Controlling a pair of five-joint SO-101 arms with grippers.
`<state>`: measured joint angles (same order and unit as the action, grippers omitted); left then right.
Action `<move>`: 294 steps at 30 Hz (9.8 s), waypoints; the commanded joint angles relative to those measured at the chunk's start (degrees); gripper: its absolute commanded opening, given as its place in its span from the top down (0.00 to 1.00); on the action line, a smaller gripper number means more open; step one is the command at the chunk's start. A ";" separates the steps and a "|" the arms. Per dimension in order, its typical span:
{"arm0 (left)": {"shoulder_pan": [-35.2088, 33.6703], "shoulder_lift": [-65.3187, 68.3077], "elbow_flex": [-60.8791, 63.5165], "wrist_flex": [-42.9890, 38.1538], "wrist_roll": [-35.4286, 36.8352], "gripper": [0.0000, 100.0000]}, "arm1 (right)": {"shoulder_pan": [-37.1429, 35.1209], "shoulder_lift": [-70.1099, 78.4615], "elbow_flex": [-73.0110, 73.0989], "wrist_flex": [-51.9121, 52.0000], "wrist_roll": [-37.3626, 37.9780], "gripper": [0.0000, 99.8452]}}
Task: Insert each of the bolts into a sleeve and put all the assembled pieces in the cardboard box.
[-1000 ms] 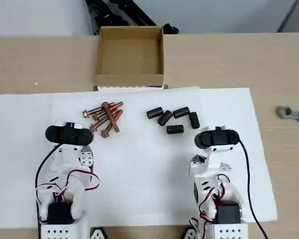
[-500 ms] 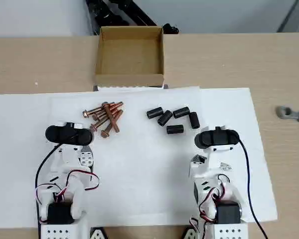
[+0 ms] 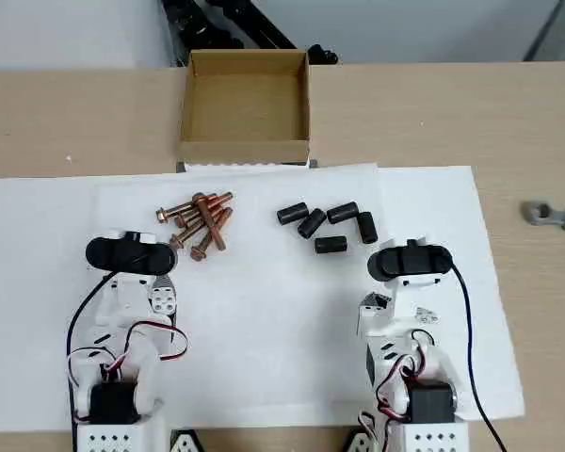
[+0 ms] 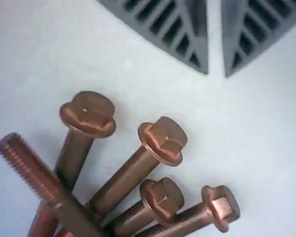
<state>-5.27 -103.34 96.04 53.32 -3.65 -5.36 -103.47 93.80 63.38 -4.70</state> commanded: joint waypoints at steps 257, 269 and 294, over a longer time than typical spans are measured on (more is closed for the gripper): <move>7.30 121.93 -134.46 47.03 26.37 1.00 | -17.45 109.14 -91.16 9.01 -31.30 0.94; 7.21 98.64 -110.02 35.87 20.22 1.00 | -18.86 121.80 -107.43 10.15 -43.69 0.91; 7.21 80.70 -85.85 25.14 20.04 1.00 | -20.00 137.98 -121.85 13.76 -53.36 0.82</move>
<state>2.20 -20.00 10.59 80.13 16.92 -25.58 34.64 -25.85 76.57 -56.31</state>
